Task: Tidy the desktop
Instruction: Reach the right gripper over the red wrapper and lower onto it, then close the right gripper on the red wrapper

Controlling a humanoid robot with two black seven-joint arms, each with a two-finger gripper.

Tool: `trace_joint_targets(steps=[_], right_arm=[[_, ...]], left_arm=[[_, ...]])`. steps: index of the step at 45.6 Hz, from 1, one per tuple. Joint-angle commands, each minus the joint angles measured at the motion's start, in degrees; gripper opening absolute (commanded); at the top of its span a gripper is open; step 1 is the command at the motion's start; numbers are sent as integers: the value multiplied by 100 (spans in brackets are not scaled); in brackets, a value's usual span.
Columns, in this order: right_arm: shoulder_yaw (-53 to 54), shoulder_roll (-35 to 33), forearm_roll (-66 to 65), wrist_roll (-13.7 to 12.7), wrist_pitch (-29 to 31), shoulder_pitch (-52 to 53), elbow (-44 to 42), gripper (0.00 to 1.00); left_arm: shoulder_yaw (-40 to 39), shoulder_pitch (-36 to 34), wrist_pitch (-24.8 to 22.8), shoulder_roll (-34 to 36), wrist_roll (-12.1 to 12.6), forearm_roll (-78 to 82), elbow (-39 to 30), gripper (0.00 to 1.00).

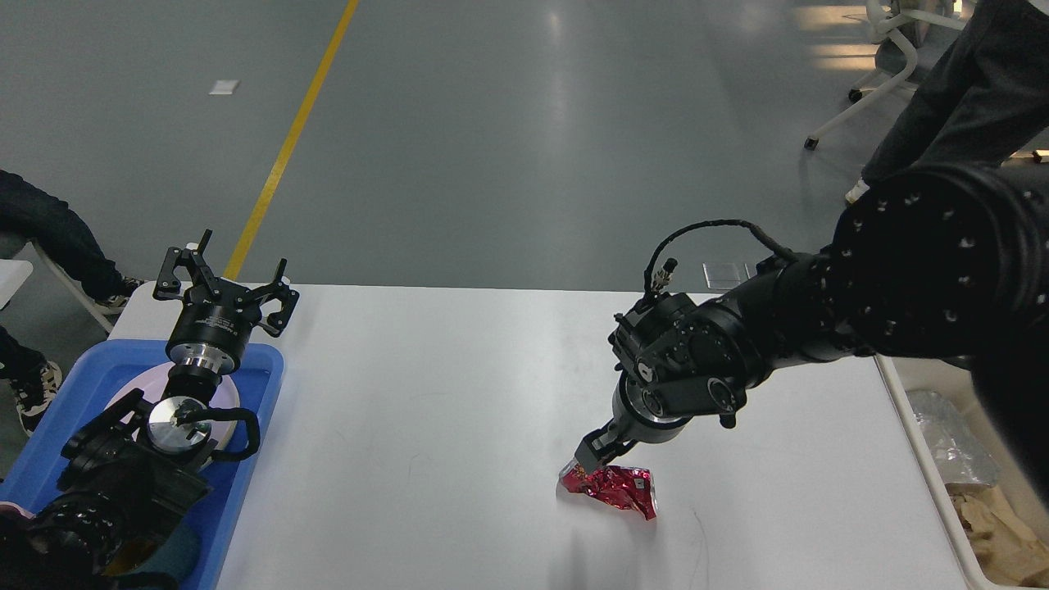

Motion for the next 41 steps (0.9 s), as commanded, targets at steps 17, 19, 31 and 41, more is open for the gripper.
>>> trace_joint_targets(steps=[17,19,31,41], right_arm=[[-39,95,-1263,-9,-843,-1215,-463,99],[-39,95,-1342,-9,-843,-1267,-524,98],[-39,122,-1764,-9,-1318,-1584,-595,86],[-48,139,-1931,-9,-1388,-1874,-867,86]], left_arm=[[0,6,0,0,0,0,-5,97],[0,-2,0,0,0,0,-5,97],[0,-2,0,0,0,0,-5,97],[0,6,0,0,0,0,4,97]])
